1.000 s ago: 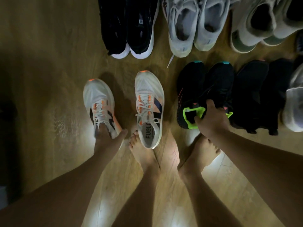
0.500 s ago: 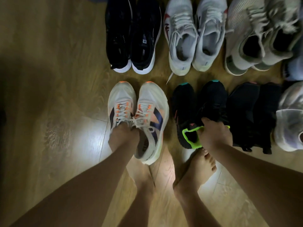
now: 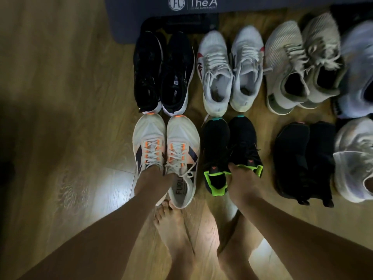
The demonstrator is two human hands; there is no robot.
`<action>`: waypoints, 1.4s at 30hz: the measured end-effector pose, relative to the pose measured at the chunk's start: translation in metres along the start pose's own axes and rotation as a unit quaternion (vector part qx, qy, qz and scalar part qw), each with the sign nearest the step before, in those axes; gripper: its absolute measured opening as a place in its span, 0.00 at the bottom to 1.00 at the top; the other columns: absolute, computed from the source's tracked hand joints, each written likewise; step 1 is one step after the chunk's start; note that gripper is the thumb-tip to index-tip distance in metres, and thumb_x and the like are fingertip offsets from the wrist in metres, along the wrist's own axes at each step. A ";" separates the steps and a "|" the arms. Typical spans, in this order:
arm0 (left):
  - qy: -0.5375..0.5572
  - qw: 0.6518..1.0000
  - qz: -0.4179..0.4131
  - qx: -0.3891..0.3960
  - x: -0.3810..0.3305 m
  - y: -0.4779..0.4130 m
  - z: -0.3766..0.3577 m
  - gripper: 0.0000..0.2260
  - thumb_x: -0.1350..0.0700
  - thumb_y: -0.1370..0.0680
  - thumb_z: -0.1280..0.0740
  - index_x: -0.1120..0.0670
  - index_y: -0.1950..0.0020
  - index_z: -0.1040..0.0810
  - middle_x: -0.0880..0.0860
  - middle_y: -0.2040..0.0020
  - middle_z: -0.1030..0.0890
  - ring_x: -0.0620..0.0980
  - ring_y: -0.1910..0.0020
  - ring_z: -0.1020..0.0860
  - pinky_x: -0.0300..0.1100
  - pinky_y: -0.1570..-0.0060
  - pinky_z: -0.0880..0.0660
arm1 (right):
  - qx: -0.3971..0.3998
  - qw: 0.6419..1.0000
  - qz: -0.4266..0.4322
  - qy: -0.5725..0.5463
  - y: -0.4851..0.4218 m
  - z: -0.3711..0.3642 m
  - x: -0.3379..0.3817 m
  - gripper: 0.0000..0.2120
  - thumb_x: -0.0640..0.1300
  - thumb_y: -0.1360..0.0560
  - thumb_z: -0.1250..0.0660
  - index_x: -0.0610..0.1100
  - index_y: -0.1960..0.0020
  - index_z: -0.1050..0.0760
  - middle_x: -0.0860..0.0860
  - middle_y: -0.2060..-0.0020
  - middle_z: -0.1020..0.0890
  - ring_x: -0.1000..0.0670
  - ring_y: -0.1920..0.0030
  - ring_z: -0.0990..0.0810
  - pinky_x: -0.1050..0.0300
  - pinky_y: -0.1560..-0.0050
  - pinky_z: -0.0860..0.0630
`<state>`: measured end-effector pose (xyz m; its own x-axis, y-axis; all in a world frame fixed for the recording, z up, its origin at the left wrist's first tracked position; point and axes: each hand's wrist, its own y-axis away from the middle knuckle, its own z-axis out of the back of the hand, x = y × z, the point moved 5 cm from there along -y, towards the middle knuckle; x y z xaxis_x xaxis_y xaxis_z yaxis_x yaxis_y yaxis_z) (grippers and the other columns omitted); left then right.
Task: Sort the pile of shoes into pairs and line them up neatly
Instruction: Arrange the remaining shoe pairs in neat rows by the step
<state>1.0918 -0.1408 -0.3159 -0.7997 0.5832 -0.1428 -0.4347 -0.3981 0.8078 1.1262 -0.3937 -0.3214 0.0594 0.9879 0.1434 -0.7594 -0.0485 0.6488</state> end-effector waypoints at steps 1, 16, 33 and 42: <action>0.009 1.000 0.009 -0.006 0.003 -0.001 0.001 0.20 0.40 0.32 0.32 0.52 0.46 0.21 0.54 0.51 0.20 0.57 0.53 0.22 0.49 0.51 0.22 | -0.004 1.000 0.005 -0.004 -0.001 0.002 -0.001 0.13 0.45 0.19 0.40 0.50 0.36 0.28 0.48 0.51 0.18 0.45 0.49 0.18 0.57 0.62 0.30; -0.223 0.971 -0.072 0.044 0.007 -0.021 -0.092 0.21 0.48 0.20 0.38 0.64 0.65 0.25 0.63 0.70 0.25 0.60 0.67 0.22 0.53 0.59 0.23 | -0.033 0.977 -0.139 -0.156 0.033 0.096 -0.103 0.18 0.47 0.24 0.38 0.50 0.34 0.30 0.45 0.40 0.26 0.41 0.40 0.25 0.49 0.44 0.24; 0.019 0.982 -0.075 0.170 -0.246 0.079 -0.262 0.36 0.46 0.25 0.31 0.44 0.23 0.47 0.55 0.32 0.30 0.58 0.40 0.25 0.54 0.45 0.22 | 0.124 0.922 -0.203 -0.305 -0.032 0.039 -0.298 0.41 0.32 0.28 0.35 0.56 0.22 0.47 0.44 0.31 0.29 0.39 0.37 0.25 0.45 0.37 0.26; -0.086 0.987 -0.126 0.052 -0.246 0.071 -0.216 0.21 0.56 0.20 0.37 0.49 0.27 0.31 0.57 0.38 0.22 0.53 0.44 0.22 0.42 0.46 0.23 | 0.168 0.896 -0.126 -0.392 -0.061 0.061 -0.282 0.37 0.33 0.29 0.36 0.54 0.24 0.41 0.47 0.36 0.27 0.41 0.40 0.23 0.48 0.41 0.23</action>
<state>1.1679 -0.4650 -0.3466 -0.5863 0.7692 -0.2543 -0.5582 -0.1561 0.8149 1.1957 -0.6785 -0.3561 0.7388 0.5723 0.3559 -0.4279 -0.0097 0.9038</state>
